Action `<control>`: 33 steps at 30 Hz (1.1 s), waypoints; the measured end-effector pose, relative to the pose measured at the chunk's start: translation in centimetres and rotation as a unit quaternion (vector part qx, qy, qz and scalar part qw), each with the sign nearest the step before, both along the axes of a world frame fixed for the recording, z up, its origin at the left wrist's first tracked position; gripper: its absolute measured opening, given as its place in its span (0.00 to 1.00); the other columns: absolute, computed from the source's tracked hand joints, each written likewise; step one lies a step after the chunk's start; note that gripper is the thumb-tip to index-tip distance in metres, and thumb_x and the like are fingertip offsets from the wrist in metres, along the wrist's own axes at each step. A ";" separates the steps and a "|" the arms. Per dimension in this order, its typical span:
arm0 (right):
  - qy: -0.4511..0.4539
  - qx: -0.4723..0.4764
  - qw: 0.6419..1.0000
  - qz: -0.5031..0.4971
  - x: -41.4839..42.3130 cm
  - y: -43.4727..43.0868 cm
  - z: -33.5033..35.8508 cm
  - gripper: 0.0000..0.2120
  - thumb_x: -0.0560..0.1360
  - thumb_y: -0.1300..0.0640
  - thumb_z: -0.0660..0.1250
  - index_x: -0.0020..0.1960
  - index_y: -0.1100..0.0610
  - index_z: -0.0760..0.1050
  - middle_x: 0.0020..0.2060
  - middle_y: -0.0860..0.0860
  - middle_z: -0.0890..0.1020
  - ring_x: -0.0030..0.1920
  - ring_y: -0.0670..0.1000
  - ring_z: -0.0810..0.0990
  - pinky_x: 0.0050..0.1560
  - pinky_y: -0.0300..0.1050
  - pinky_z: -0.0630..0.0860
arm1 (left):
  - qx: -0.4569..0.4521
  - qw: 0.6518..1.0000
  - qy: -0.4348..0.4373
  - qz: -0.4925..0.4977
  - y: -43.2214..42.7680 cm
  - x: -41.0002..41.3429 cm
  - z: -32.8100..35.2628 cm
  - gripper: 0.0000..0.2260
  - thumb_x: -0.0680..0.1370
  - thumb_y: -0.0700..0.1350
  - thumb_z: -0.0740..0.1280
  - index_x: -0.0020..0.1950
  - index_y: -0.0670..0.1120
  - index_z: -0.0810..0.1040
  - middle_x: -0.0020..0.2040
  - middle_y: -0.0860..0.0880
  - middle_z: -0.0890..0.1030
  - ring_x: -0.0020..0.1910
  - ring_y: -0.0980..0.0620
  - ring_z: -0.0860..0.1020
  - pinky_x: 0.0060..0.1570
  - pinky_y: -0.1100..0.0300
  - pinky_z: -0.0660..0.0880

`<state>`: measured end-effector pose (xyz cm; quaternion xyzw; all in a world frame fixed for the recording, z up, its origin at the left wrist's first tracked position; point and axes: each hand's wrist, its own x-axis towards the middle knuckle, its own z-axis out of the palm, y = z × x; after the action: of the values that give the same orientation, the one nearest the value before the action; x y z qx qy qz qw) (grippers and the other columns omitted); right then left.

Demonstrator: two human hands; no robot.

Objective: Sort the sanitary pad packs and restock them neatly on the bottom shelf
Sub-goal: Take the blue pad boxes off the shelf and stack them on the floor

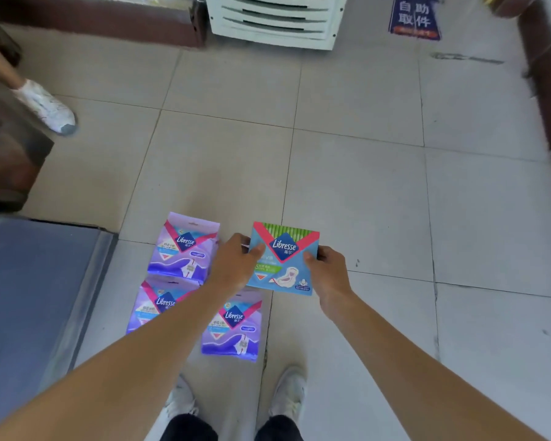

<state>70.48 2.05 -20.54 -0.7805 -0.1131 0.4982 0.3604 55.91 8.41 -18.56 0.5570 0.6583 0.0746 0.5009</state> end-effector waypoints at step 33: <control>0.011 -0.054 0.998 -0.030 6.2 3.7 -36.5 0.09 0.78 0.59 0.64 0.57 0.60 0.75 0.52 0.58 0.83 0.52 0.59 0.82 0.56 0.56 0.79 | -0.050 0.998 0.032 -0.024 4.2 7.5 -38.0 0.14 0.79 0.48 0.63 0.60 0.40 0.74 0.57 0.44 0.80 0.54 0.45 0.78 0.46 0.61 0.68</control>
<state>76.72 5.80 -57.02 -0.7961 -0.0588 0.5013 0.3338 63.37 12.60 -56.51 0.5489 0.6630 0.0117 0.5089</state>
